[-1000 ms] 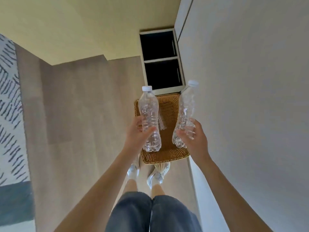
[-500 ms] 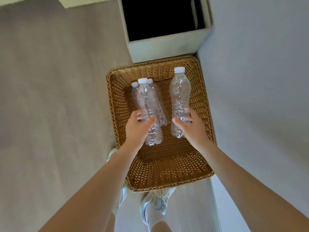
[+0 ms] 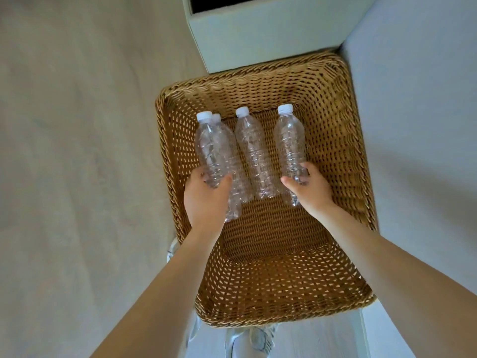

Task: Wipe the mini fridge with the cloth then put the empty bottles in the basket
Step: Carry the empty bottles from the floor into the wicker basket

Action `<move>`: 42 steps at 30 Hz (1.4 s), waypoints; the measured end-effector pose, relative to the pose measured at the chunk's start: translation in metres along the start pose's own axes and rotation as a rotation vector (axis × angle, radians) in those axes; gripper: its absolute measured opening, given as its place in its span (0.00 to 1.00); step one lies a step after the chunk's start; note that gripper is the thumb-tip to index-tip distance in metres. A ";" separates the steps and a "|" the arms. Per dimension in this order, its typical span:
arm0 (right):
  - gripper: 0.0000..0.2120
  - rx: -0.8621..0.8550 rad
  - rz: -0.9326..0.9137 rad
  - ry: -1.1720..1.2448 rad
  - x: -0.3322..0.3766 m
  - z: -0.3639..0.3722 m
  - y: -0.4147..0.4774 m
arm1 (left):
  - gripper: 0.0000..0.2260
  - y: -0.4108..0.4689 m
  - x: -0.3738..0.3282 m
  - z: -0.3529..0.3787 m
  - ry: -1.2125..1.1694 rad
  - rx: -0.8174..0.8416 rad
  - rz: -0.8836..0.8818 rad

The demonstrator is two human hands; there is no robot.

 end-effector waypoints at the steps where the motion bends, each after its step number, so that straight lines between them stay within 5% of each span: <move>1: 0.33 0.000 -0.001 -0.013 0.001 0.001 0.003 | 0.26 0.000 0.001 -0.001 0.041 -0.023 0.003; 7: 0.35 -0.023 -0.020 -0.042 -0.001 0.001 0.019 | 0.17 0.018 -0.004 0.010 0.153 -0.032 0.078; 16: 0.33 -0.277 -0.237 -0.205 0.010 -0.003 -0.010 | 0.28 0.019 -0.004 0.022 0.178 0.013 0.192; 23: 0.37 -0.230 -0.294 -0.230 0.034 -0.004 -0.034 | 0.25 0.011 -0.003 0.029 0.013 0.098 0.104; 32: 0.34 -0.128 -0.260 -0.276 0.051 0.008 -0.033 | 0.25 0.017 -0.016 0.041 0.092 0.161 0.157; 42: 0.39 -0.182 -0.260 -0.351 0.043 0.002 -0.038 | 0.29 0.008 -0.017 0.046 -0.032 0.217 0.158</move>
Point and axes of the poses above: each hand's wrist, its own y-axis towards the middle knuckle, its own z-axis out of the palm, x = y × z, the point moved 2 cm from there along y, towards the middle knuckle, and after that the axes turned 5 degrees about -y, right-handed, at the moved point
